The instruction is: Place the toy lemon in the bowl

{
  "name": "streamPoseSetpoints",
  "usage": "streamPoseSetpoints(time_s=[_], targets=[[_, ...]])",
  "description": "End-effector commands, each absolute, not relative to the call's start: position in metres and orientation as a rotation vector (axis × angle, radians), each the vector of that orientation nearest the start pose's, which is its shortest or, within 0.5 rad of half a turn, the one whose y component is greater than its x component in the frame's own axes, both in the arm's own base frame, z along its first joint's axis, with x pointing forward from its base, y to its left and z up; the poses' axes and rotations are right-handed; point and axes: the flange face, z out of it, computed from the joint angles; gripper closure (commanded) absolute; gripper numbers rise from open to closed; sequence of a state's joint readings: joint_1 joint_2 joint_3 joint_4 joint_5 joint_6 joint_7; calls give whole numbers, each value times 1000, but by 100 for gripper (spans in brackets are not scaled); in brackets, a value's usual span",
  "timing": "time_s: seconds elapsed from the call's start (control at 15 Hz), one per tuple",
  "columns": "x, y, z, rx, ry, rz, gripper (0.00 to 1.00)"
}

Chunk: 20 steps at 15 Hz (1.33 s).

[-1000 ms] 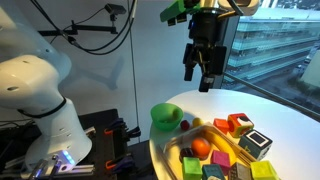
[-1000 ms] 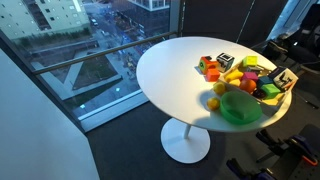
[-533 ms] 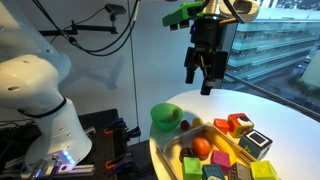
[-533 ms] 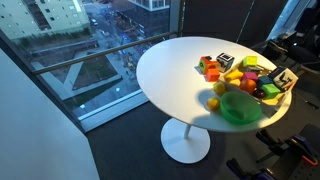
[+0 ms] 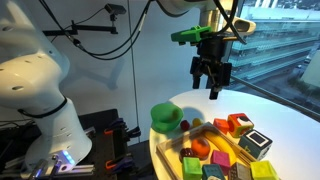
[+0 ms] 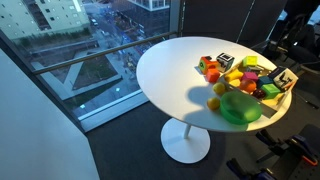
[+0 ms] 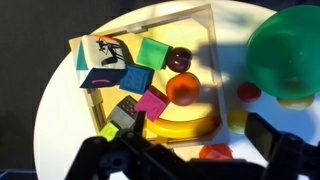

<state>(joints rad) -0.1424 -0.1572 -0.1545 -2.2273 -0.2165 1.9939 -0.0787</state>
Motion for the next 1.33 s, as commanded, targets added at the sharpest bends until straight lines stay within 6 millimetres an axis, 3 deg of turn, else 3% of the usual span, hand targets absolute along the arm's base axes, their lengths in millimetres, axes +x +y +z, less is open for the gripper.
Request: streamPoseSetpoints(time_s=[0.0, 0.53, 1.27], targets=[[483, -143, 424, -3265, 181, 88, 0], [509, -103, 388, -3180, 182, -9, 0], [520, -71, 305, -3185, 138, -54, 0]])
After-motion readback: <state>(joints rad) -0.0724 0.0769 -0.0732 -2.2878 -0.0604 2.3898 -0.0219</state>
